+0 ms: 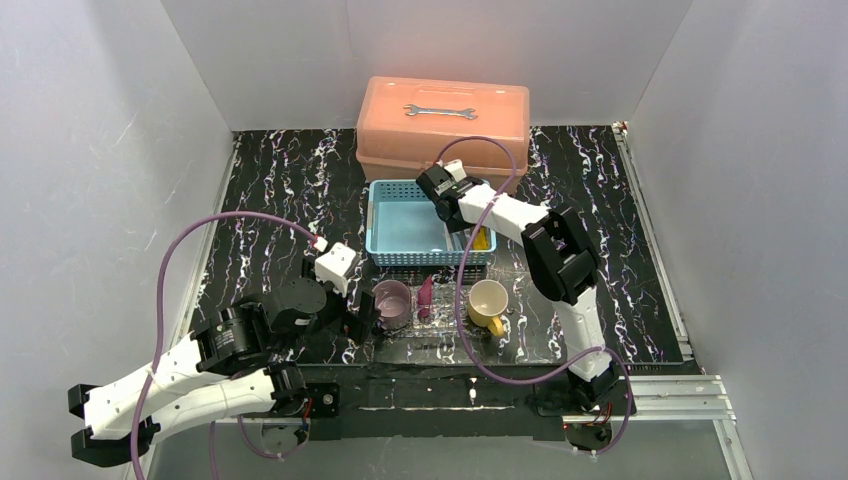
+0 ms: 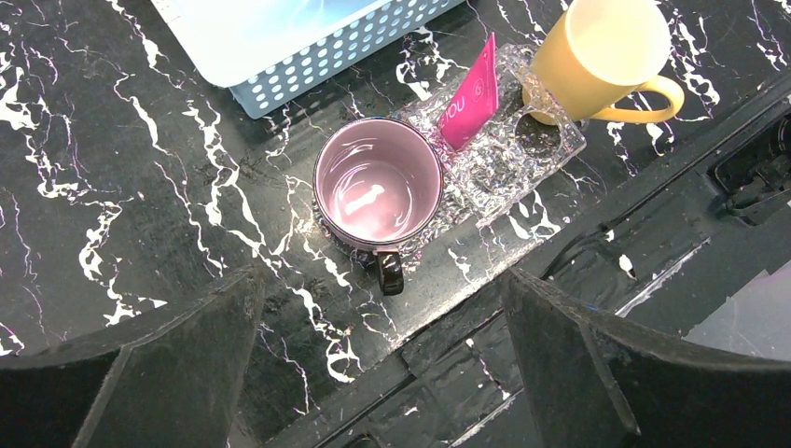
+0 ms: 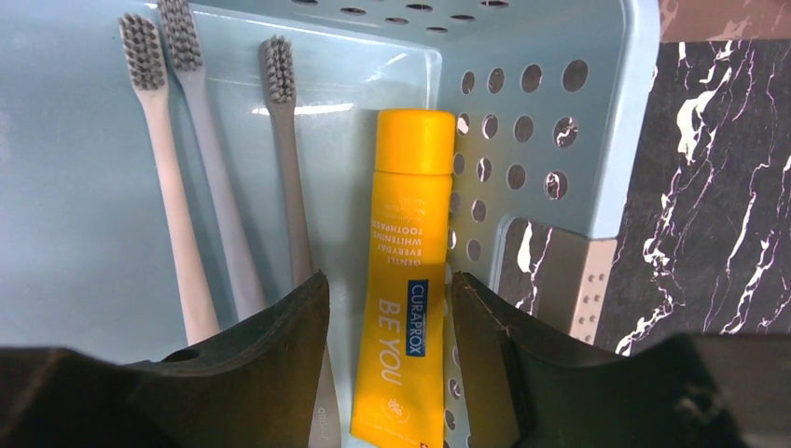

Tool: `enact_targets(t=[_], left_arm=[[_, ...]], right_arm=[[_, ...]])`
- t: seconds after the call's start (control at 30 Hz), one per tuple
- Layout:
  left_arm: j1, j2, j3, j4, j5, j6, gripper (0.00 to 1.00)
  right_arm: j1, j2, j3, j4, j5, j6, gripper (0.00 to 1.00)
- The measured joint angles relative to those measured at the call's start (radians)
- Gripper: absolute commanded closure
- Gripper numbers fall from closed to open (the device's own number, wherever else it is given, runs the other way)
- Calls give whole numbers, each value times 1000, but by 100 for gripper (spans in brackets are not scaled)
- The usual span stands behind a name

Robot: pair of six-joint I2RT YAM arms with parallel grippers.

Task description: Prepare toiletry sets of a toothbrush and toothpaste on the tray

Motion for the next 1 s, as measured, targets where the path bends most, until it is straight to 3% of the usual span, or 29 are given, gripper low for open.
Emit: enact_targets(t=[0.3,0.6,0.83,1.0], left_arm=[[0,2,-1,-4,0,-1,2],[0,7,-1,-5,0,-1,2],[0,12,-1,-11,-1,-1,2],[0,20,-1,-12,-1,-1,2]], right_arm=[[-5,27,10,0,8,0,44],[-9,52,11,1,21,-6,59],[-11,52,11,4,13,-6,78],[-11,52,11,5,10,-7,81]])
